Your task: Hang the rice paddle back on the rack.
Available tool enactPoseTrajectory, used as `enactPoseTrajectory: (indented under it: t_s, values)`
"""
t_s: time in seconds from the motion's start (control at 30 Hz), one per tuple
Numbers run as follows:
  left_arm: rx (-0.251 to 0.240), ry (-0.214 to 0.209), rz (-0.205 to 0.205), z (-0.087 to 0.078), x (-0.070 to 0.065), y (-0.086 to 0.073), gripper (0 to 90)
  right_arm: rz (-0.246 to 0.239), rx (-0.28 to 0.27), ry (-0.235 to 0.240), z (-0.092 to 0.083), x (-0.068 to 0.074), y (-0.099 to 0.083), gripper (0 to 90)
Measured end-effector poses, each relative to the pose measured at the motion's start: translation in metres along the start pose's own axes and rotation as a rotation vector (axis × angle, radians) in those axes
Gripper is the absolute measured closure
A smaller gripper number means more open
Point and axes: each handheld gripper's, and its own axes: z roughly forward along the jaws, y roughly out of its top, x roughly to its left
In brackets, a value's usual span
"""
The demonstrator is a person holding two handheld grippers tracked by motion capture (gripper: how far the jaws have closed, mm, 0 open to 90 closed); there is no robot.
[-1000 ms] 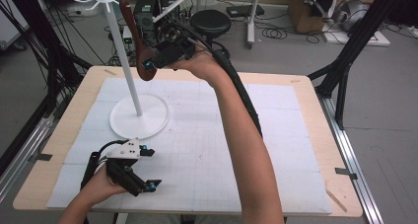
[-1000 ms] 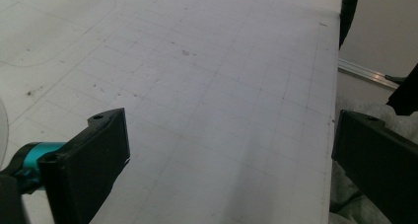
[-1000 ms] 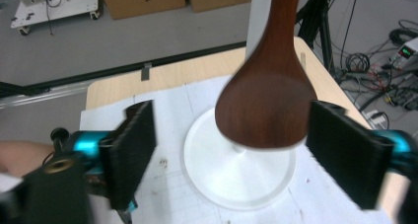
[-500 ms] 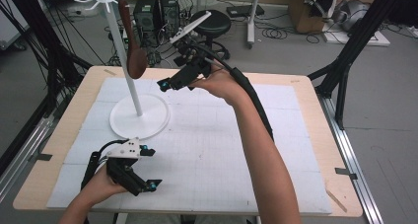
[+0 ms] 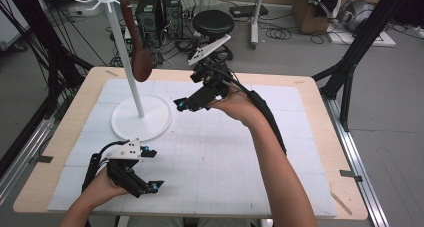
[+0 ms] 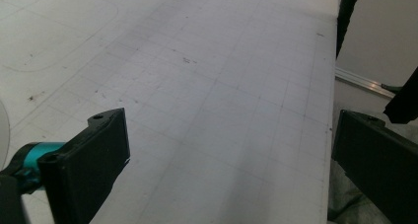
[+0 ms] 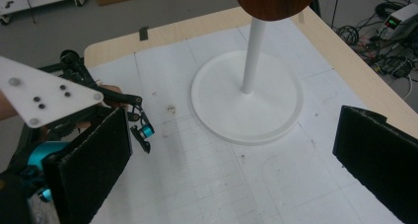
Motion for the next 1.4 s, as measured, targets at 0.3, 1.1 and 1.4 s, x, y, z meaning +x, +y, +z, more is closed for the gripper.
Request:
enactPoseTrajectory:
  t_s: [0.3, 1.1, 1.4]
  values:
    - [-0.022, 0.006, -0.008, -0.002, 0.001, 0.0, 1.7, -0.008, -0.026, -0.054, -0.019, 0.005, -0.031, 0.8]
    - [-0.076, 0.021, -0.031, -0.006, 0.003, 0.001, 1.7, 0.073, -0.051, -0.092, -0.035, 0.018, -0.142, 0.8]
    - [-0.106, 0.022, -0.05, -0.006, 0.007, 0.001, 1.7, 0.082, -0.112, -0.099, -0.037, 0.021, -0.177, 0.8]
